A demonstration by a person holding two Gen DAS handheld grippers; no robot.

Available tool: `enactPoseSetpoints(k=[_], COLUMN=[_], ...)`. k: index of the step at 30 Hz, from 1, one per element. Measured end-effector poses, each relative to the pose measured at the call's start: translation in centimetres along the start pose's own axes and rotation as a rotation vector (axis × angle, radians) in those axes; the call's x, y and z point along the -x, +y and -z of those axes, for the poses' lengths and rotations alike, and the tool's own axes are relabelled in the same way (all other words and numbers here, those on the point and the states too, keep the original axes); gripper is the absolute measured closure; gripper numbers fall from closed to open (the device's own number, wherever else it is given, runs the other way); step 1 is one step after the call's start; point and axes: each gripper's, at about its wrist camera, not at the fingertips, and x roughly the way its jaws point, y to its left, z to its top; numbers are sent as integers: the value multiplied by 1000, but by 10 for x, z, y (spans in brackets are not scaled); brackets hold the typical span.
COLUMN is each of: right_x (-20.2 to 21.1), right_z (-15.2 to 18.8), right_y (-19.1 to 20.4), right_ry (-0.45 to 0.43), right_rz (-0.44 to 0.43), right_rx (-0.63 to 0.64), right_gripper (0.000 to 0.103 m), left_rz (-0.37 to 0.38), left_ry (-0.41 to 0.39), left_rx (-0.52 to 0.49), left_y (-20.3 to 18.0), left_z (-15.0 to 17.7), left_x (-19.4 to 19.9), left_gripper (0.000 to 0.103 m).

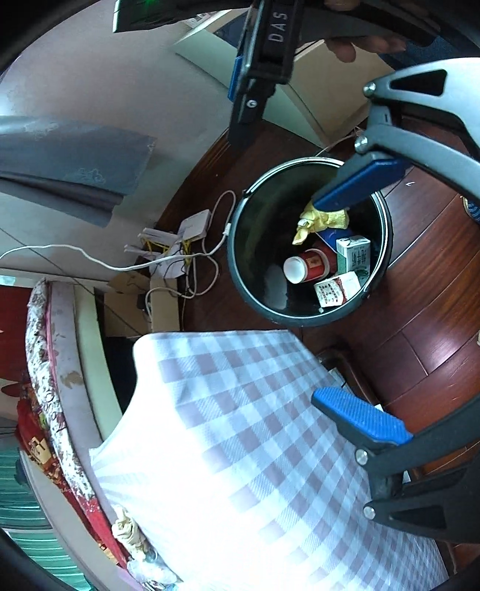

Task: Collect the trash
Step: 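Open both tools to drop the carton and cup into the bin, then move both tools back over the table items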

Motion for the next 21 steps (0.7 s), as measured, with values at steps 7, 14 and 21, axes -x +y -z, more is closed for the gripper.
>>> enactPoseSetpoints(k=[7, 14, 21], right_x=[13, 24, 36], right_z=[3, 1, -11], right_y=[9, 27, 55], right_ry=[-12, -30, -64], right_rz=[13, 18, -5], right_rx=[27, 65, 108], right_gripper=[2, 2, 1], left_rz=[-20, -42, -95], left_ry=[-39, -94, -157], left_rx=[15, 45, 94], left_y=[10, 23, 49], left_z=[-5, -12, -17], left_x=[14, 36, 63], left_gripper=[5, 4, 4])
